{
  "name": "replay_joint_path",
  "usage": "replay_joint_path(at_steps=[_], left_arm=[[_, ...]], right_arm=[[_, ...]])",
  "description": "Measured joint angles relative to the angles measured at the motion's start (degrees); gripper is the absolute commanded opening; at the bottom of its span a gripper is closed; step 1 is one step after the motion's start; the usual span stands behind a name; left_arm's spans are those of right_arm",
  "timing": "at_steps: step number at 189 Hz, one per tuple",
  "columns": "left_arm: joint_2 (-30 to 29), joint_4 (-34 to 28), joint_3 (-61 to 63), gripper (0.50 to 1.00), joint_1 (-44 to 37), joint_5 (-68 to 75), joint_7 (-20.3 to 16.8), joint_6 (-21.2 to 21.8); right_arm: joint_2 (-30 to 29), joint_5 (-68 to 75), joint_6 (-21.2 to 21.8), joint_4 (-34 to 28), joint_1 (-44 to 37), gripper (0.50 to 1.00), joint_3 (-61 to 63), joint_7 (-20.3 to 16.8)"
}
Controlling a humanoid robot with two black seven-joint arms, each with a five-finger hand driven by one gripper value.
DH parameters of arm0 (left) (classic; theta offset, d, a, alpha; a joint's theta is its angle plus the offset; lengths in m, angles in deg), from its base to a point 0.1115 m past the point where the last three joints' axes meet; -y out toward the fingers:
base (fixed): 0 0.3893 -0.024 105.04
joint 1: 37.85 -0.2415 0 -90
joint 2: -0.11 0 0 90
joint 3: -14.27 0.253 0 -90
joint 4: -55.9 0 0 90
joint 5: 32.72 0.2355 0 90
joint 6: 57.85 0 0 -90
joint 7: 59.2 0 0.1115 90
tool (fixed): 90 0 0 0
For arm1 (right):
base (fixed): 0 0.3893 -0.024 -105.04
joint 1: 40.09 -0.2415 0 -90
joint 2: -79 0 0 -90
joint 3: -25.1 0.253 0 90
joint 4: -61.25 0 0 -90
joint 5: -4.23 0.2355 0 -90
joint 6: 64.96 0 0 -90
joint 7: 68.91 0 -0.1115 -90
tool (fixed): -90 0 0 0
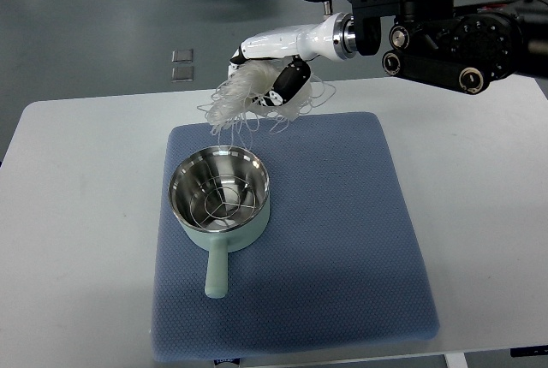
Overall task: Put vermicelli into pot with right hand
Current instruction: 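Lift the vermicelli and carry it over the green saucepan, then lower the vermicelli into the saucepan and open the right hand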
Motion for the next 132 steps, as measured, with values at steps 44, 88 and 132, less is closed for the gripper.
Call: replay_joint_path(at_steps=[44,88,132], left_arm=[[0.0,-0.04,0.01,1.0,0.03,0.0,0.0,0.0],[0.0,-0.04,0.04,1.0,0.04,0.0,0.0,0.0],[0.0,-0.04,0.04,1.0,0.04,0.0,0.0,0.0]], right_arm=[[-6.24,0.48,-0.69,-1.67,-0.74,0.5,0.04,0.25],[-11.21,0.25,-1.37,-1.4,0.17,0.5,-0.32,0.31],[-12.03,-0.85,-2.67,-0.98,3.42,0.656,-1.78,0.48]])
